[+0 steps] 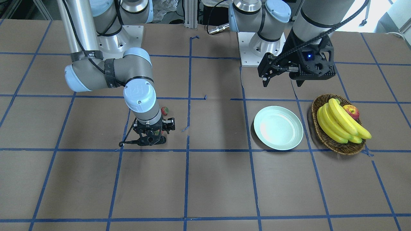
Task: Collect all strawberries into plate
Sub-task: 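Lower the right gripper and close it on one strawberry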
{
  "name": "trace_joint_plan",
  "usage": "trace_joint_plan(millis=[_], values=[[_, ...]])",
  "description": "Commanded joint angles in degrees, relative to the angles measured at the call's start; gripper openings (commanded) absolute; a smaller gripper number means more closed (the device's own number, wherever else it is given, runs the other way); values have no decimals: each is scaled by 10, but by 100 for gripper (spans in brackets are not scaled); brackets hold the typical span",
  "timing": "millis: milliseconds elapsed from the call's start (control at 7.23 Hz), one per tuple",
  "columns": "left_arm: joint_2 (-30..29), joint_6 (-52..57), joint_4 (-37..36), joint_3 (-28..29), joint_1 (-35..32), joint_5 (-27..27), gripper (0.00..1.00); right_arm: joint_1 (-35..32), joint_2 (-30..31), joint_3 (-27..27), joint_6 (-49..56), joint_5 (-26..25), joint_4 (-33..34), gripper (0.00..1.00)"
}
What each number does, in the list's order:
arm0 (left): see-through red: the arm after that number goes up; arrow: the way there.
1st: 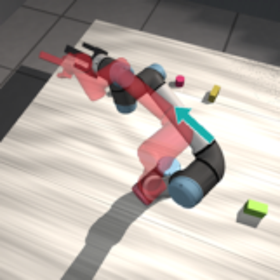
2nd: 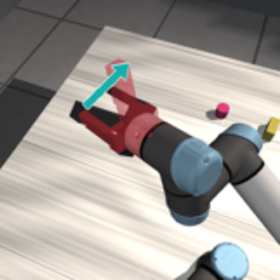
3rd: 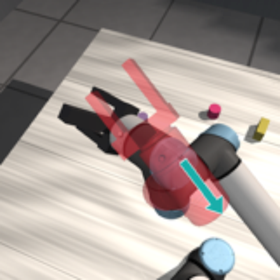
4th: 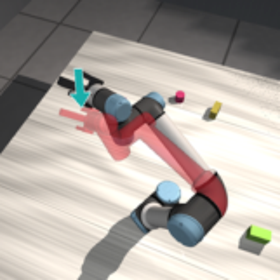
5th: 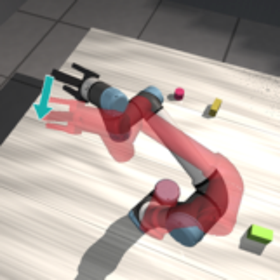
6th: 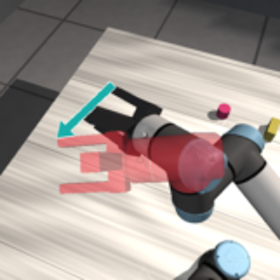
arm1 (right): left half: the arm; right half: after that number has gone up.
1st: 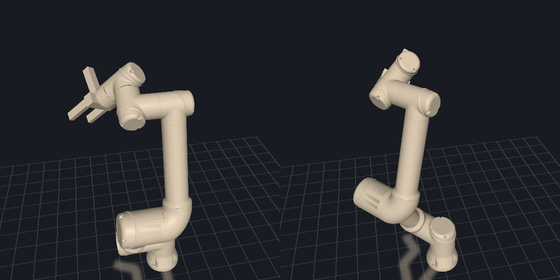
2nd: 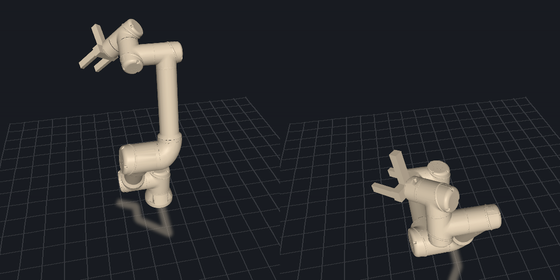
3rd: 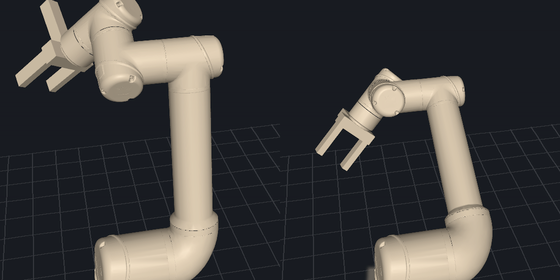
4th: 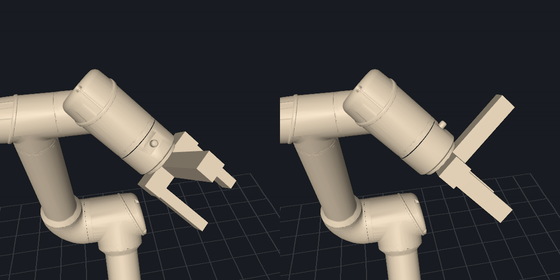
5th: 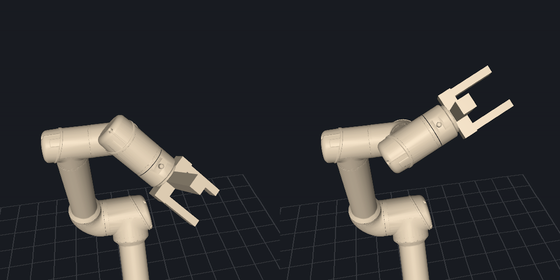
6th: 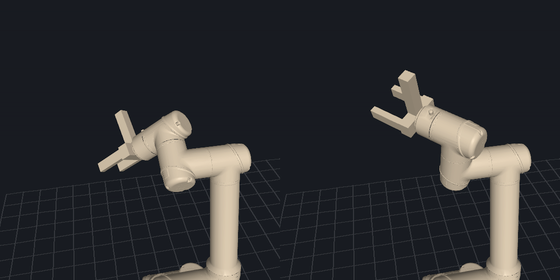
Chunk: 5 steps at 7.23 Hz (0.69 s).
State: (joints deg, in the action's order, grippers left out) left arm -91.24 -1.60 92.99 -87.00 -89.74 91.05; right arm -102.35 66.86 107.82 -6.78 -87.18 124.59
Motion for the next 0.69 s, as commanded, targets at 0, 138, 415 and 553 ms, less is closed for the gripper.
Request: trace_joint_plan(millis=[0, 138, 415, 553], values=[[3, 0, 0, 0, 0, 1, 100, -1, 2, 10, -31, 3, -6, 76], [4, 0, 1, -1, 0, 1, 100, -1, 1, 11, -37, 3, -7, 75], [1, 0, 1, 0, 0, 1, 100, -1, 0, 11, -35, 4, -7, 43], [0, 0, 1, 0, 1, 1, 100, -1, -1, 11, -32, 4, -7, 6]])
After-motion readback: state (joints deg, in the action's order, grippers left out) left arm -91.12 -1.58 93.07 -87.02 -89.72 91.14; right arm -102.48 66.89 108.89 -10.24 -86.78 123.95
